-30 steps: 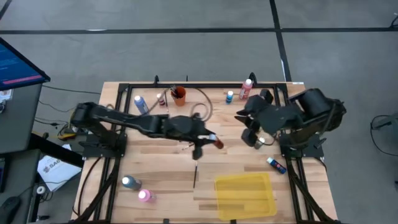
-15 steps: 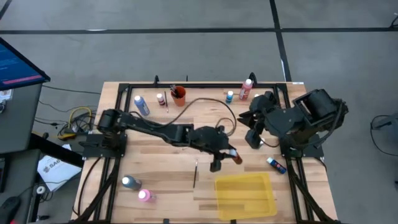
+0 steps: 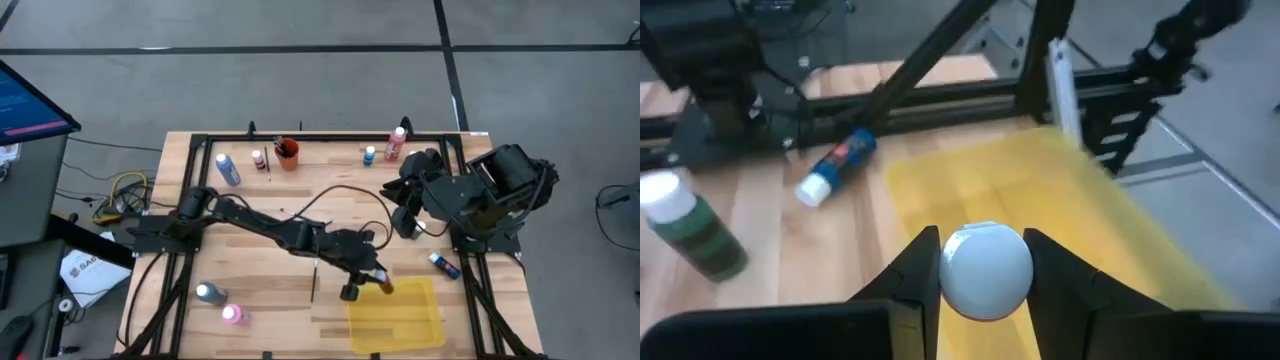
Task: Pick & Place Paint Supplies
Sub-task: Put the red paint bottle into the yellow bin
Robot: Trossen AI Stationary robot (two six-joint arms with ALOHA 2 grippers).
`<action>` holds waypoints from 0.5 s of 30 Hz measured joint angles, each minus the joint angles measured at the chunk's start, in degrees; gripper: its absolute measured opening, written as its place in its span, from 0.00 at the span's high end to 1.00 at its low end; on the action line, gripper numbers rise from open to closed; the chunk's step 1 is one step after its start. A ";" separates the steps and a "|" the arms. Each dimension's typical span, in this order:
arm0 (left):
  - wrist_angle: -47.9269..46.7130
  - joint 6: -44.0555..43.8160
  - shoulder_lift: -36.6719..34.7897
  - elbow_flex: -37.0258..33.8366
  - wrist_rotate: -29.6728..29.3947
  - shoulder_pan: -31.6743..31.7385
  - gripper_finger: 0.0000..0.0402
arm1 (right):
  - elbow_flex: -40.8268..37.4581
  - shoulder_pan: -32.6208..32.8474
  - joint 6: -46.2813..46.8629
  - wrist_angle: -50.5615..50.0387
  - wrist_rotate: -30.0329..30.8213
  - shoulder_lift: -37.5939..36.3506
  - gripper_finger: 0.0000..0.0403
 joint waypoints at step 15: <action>-2.71 1.74 4.19 -0.02 -1.66 -1.35 0.77 | 0.00 0.19 0.14 0.00 0.02 0.00 0.83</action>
